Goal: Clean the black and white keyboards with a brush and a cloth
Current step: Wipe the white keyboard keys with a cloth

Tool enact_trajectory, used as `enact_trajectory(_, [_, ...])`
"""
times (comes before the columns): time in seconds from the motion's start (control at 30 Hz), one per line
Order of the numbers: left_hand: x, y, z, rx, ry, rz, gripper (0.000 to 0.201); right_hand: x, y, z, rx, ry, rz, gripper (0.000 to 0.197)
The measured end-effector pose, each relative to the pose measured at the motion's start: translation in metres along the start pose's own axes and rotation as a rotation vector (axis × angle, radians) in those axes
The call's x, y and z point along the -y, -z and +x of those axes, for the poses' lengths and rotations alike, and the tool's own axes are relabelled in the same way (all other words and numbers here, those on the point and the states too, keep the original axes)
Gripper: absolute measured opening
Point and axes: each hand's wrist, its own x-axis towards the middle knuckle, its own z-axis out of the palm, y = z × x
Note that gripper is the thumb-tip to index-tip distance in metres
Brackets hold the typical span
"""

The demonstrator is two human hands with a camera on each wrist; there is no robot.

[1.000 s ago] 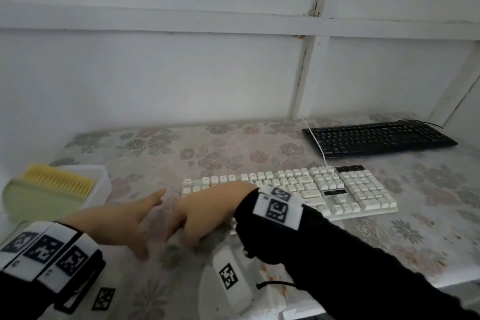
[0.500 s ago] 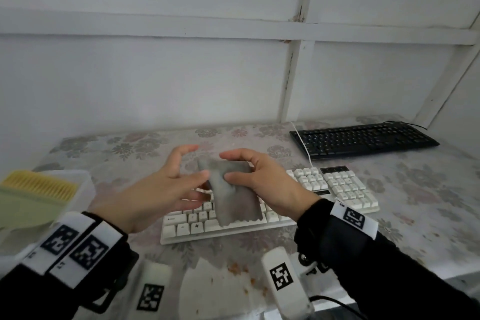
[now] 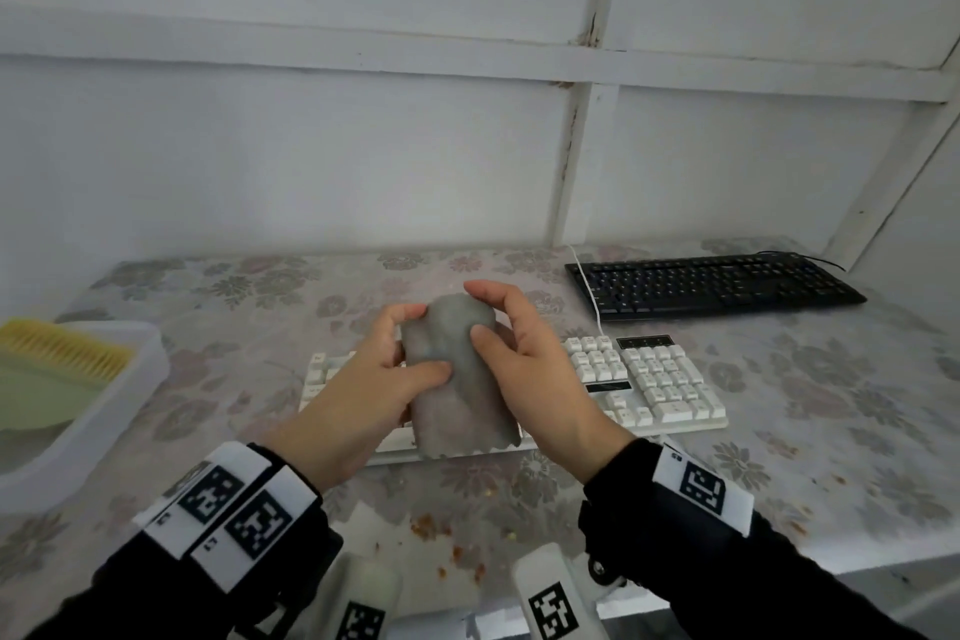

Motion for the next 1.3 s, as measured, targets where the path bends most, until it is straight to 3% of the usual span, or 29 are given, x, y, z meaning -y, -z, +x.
enact_trajectory(0.13, [0.002, -0.005, -0.002, -0.031, 0.007, -0.052, 0.047, -0.002, 0.007, -0.003, 0.025, -0.039, -0.087, 0.03])
enact_trajectory(0.27, [0.0, -0.009, -0.006, -0.017, -0.006, -0.078, 0.048, -0.003, 0.011, -0.008, 0.107, -0.151, 0.121, 0.03])
enact_trajectory(0.47, [-0.001, 0.002, -0.013, -0.04, -0.032, 0.152, 0.048, 0.002, 0.012, -0.006, 0.209, -0.292, 0.391, 0.04])
enact_trajectory(0.7, [-0.009, 0.039, -0.02, -0.051, -0.056, 0.404, 0.048, 0.008, -0.026, -0.006, 0.256, -0.239, 0.241, 0.039])
enact_trajectory(0.8, [-0.014, 0.071, -0.024, -0.105, -0.06, 0.51, 0.042, 0.016, -0.055, -0.001, 0.245, -0.217, 0.212, 0.025])
enact_trajectory(0.93, [-0.022, 0.132, -0.037, -0.212, -0.065, 0.582, 0.036, 0.021, -0.108, 0.013, 0.189, -0.211, 0.187, 0.046])
enact_trajectory(1.0, [-0.028, 0.164, -0.045, -0.224, -0.071, 0.616, 0.034, 0.025, -0.138, 0.022, 0.178, -0.217, 0.197, 0.047])
enact_trajectory(1.07, [-0.033, 0.196, -0.052, -0.221, -0.078, 0.643, 0.031, 0.028, -0.167, 0.029, 0.178, -0.219, 0.217, 0.042])
enact_trajectory(1.17, [-0.038, 0.245, -0.059, -0.274, -0.091, 0.716, 0.03, 0.033, -0.208, 0.037, 0.224, -0.22, 0.249, 0.013])
enact_trajectory(1.3, [-0.031, 0.304, -0.056, -0.397, -0.068, 0.871, 0.035, 0.028, -0.259, 0.049, 0.217, -0.218, 0.2, 0.019])
